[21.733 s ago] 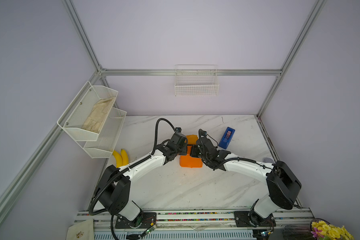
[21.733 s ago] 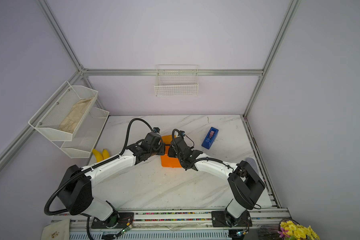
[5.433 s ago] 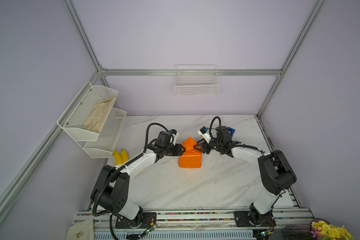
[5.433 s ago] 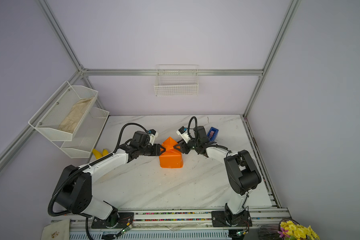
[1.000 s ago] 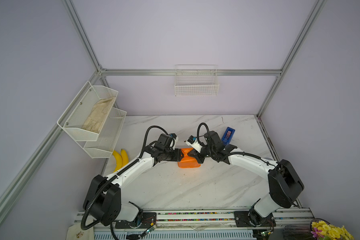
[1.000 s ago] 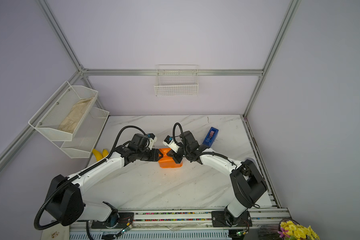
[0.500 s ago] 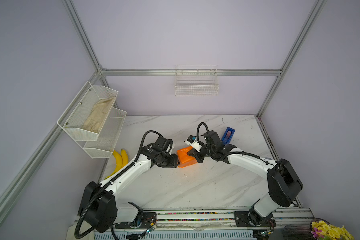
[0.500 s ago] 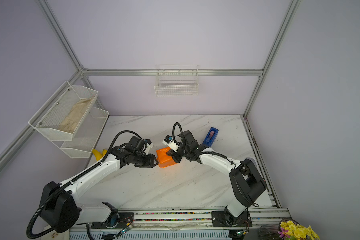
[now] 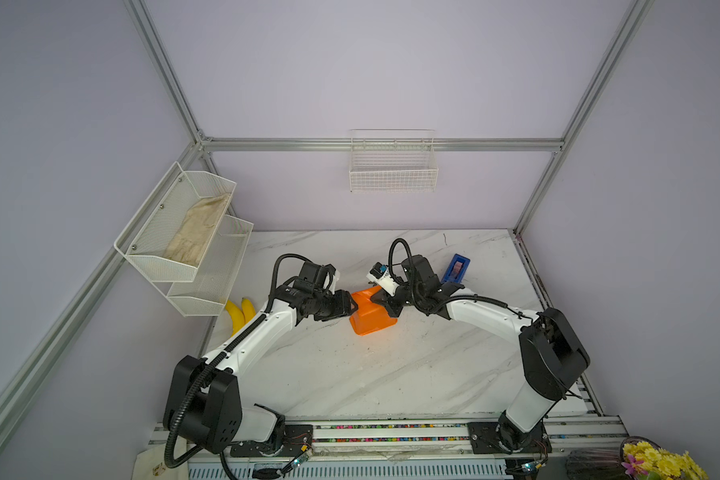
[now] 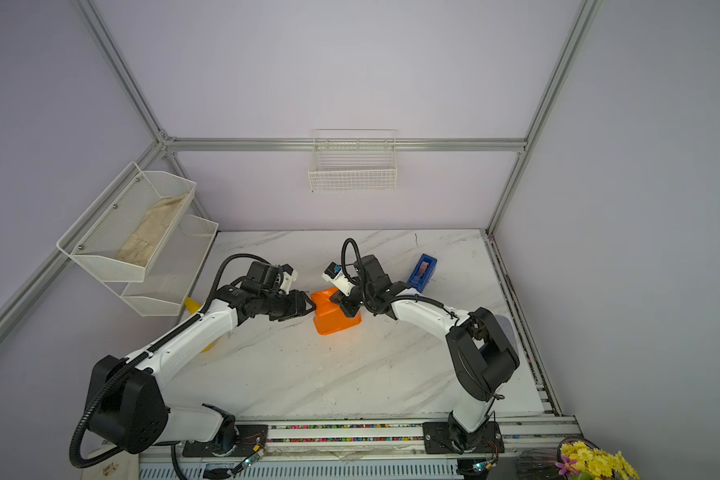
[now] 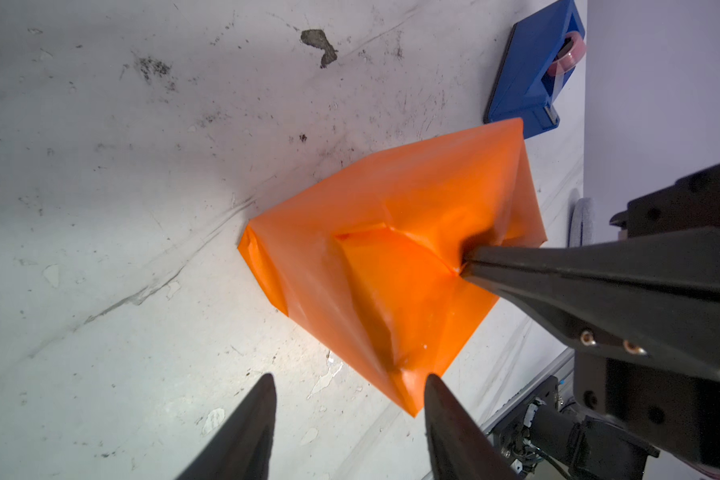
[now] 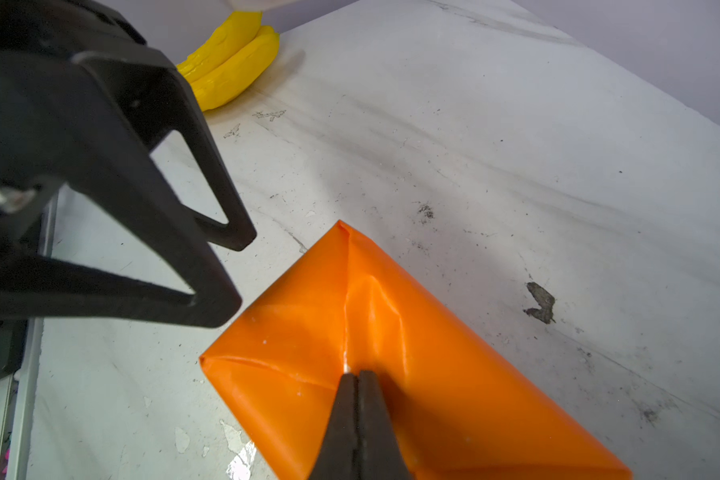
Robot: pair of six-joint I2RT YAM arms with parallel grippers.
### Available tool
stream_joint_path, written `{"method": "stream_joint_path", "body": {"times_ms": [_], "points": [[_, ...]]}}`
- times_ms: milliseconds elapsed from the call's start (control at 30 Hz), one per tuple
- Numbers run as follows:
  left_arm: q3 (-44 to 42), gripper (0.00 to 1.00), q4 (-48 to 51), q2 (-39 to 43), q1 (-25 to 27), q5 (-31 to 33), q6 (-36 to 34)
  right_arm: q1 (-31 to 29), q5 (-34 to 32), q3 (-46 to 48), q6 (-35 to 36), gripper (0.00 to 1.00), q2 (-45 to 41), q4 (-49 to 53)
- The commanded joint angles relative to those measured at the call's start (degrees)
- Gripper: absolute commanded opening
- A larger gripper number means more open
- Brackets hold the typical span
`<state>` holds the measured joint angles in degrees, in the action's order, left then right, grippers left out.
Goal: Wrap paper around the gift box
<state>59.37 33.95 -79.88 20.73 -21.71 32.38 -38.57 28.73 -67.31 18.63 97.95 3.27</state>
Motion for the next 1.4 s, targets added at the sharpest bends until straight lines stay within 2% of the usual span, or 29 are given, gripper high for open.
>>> {"method": "stream_joint_path", "body": {"times_ms": [0,100,300,600,967,1133,1267,1367], "points": [[4.99,0.57,-5.77,-2.75,-1.16,-5.59,1.63,0.14,-0.11,-0.4,0.09,0.0,1.2,3.41],[4.44,0.56,-7.23,-5.6,-1.35,-7.98,1.63,0.16,-0.05,-0.58,0.01,0.0,0.93,3.67],[2.75,0.48,-4.79,-9.19,-1.74,-5.17,1.06,0.41,0.44,-1.47,1.43,0.0,-1.44,5.72],[1.8,0.45,-4.6,-11.84,-2.54,-4.26,1.19,0.6,2.07,-2.17,5.47,0.0,-1.39,10.15],[1.99,0.45,-3.26,-9.26,-2.97,-2.72,1.28,0.6,3.46,-1.19,6.18,0.0,0.61,12.64],[8.38,0.45,2.87,-6.66,-3.41,-0.15,-2.04,0.71,3.13,-0.65,6.03,0.0,1.06,12.47],[17.57,0.46,9.61,-7.6,-3.42,2.84,-8.78,0.94,3.25,-0.8,6.13,0.0,1.39,12.38],[24.65,0.49,13.52,-10.86,-3.42,1.04,-14.36,1.04,3.44,-0.9,6.14,0.0,1.7,12.38]]}}
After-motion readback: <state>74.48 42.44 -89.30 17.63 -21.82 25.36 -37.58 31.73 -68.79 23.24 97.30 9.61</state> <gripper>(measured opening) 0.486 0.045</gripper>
